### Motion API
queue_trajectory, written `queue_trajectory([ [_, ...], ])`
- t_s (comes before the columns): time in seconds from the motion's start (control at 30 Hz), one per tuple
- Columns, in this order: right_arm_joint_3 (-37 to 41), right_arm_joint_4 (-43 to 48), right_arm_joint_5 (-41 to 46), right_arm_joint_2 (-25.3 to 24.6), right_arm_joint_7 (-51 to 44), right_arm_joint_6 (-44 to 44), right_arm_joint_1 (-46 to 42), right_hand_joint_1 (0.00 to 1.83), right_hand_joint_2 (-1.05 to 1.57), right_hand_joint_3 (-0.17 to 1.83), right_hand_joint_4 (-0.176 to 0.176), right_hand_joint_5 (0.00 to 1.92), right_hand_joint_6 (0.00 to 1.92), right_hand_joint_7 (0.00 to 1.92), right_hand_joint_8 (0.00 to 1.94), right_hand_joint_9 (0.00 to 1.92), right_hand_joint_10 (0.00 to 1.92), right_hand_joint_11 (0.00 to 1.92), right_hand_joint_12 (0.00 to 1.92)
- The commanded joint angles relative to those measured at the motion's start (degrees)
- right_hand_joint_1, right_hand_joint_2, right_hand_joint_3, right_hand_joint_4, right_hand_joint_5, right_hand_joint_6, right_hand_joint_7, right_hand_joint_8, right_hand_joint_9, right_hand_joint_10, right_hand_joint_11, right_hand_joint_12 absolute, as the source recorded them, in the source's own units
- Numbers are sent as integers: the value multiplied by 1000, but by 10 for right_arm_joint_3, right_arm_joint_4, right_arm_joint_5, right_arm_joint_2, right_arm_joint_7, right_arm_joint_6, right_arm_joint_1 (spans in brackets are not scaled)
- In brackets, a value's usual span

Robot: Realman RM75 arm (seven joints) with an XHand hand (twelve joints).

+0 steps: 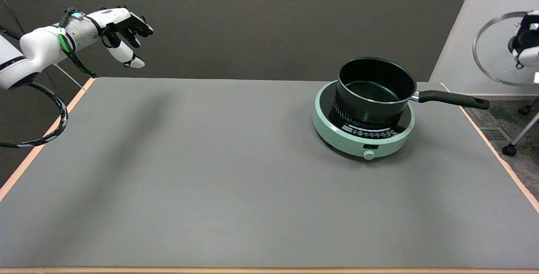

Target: Place the pot lid onto the pot.

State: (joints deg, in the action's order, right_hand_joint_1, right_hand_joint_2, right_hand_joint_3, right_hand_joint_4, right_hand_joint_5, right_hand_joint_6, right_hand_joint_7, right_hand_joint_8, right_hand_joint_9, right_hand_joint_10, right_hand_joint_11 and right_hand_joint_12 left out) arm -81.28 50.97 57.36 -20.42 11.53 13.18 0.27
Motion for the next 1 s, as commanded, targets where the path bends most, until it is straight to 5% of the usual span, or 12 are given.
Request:
queue_trajectory([
  [0.03, 111, 161, 45, 29, 85, -180, 7, 1329, 827, 958, 176, 489, 1458, 744, 1746, 704, 1921, 540, 1797],
  [0.43, 140, 257, 179, 40, 80, -306, 37, 1336, 802, 992, 176, 526, 1443, 763, 1739, 739, 1921, 575, 1792],
  [1.0, 44, 342, 291, 47, 84, -358, 90, 1336, 805, 984, 176, 541, 1430, 763, 1732, 740, 1921, 574, 1797],
])
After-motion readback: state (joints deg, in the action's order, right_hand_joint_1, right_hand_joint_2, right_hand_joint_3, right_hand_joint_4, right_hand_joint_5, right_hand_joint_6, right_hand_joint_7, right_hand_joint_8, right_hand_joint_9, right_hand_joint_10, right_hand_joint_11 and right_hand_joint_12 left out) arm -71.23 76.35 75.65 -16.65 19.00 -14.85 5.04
